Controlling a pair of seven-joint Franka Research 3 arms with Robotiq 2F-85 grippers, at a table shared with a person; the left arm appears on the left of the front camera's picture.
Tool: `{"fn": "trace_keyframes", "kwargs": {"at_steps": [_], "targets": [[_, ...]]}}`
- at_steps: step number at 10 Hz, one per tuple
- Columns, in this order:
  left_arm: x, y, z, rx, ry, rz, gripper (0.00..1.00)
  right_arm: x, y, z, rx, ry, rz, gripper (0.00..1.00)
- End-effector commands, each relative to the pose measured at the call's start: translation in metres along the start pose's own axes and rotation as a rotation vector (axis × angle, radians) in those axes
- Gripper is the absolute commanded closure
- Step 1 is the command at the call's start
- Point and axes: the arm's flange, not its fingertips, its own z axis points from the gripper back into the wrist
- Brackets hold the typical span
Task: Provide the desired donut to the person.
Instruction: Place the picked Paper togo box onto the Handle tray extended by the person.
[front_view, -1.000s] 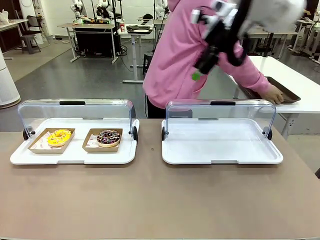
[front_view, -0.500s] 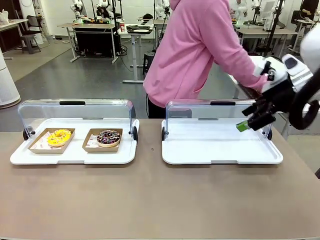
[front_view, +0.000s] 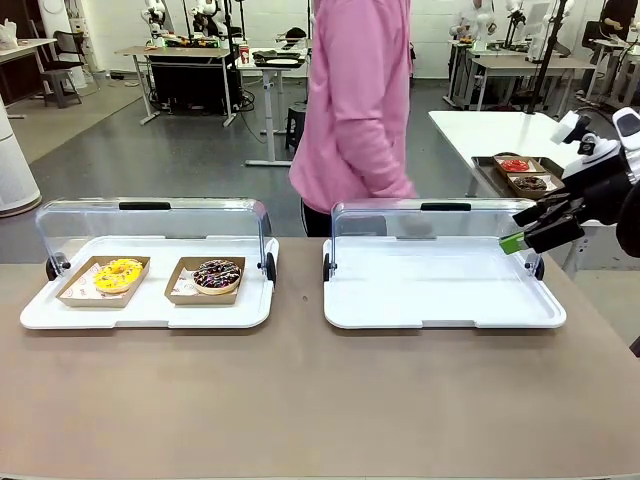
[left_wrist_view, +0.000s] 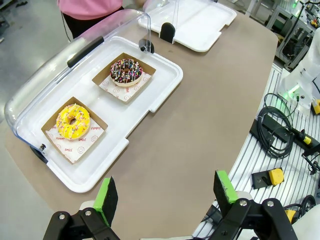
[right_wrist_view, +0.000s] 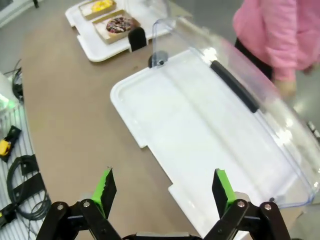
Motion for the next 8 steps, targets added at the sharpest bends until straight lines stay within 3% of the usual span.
{"fn": "trace_keyframes", "kwargs": {"at_steps": [1,5,8], "targets": [[-0.0017,0.002,0.0005,-0.014,-0.014,-0.019,0.0,-0.0102,0.0176,-0.0076,-0.068,-0.065,0.004,0.0],[-0.0017,0.002,0.0005,-0.014,-0.014,-0.019,0.0,-0.0084,0.0235,-0.006,-0.115,-0.153,0.006,0.0],[-0.0017,0.002,0.0005,-0.014,-0.014,-0.019,0.0,-0.0023,0.0247,-0.0064,-0.119,-0.155,0.03,0.0]]}}
